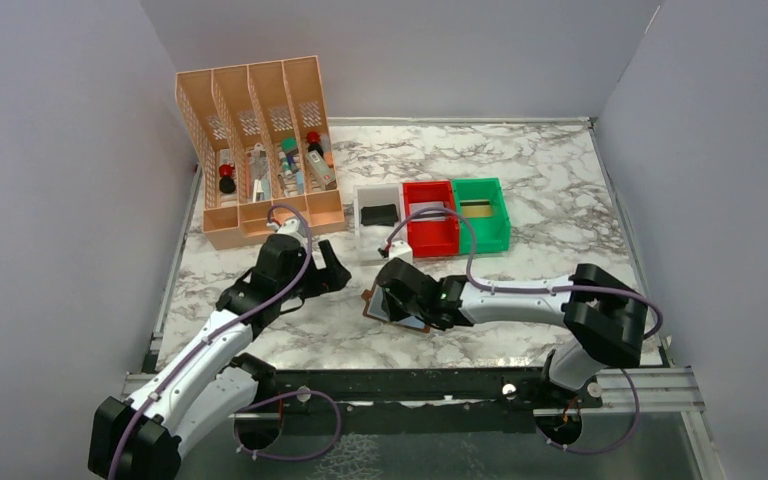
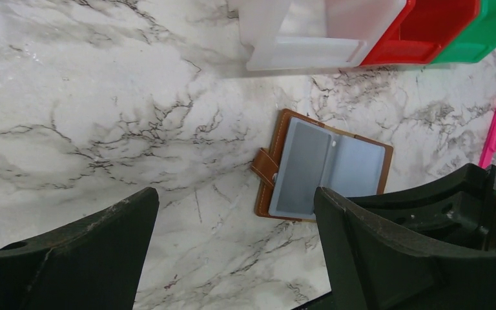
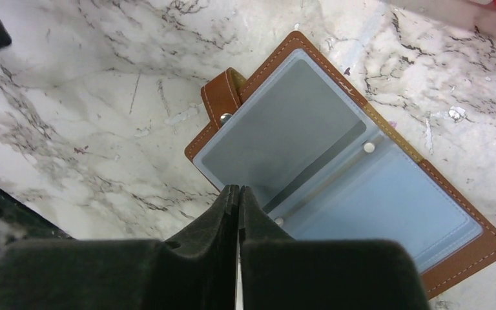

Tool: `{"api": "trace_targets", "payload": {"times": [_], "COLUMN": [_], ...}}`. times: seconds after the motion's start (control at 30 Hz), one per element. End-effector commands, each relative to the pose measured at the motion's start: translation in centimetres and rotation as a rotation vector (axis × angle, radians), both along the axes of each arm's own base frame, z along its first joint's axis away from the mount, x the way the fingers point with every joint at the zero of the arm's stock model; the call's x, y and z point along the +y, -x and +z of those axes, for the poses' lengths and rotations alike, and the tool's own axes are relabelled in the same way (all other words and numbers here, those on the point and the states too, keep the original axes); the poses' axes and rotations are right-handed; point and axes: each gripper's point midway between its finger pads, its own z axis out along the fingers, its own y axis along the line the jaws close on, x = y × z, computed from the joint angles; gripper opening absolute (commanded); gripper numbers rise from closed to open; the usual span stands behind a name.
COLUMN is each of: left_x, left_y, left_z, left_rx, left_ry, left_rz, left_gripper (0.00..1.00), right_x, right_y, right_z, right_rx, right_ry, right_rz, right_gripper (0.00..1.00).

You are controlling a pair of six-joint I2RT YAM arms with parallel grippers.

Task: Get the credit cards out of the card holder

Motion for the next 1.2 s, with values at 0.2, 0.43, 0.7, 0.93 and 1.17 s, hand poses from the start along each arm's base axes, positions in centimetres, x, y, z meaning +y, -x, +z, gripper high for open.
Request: {"api": "trace_targets", "payload": {"times": [0.2,0.43,0.7,0.93,1.17], "left_x": [-1.1,-0.6,-0.1,0.0,-0.1], "left_y": [-1.1,-1.1,-0.9,-1.0,-1.2], "left_z": [2.1,1.8,1.4,1.3,0.9], "left_rx": [-0.061,-0.06,-0.057,-0.057,-0.034], "left_ry": [0.077,0.059,0.046,0.039,0.031], "left_rz": [-0.008,0.014,0.031,0.041,0.038], "left_gripper": [0.93,0.94,0.94,0.94,0.94], "right_x": [-2.1,-1.3,-1.7,-3.8,-3.6], "right_y": [-2.0,-2.5,-2.9,-2.9,-3.0], "right_z": [-0.8,-1.8,-4.1,-4.9,-4.8], "right_rx": [0.009,0.045,0.06,0.027,0.019], "right_ry": [0.113,0.116,0.199,0.268,0.264], "right_rz": [-0.272,-0.359,-0.437,-0.487,-0.452], "right_gripper": [0.56,0.58,0.54,0.38,0.19]}}
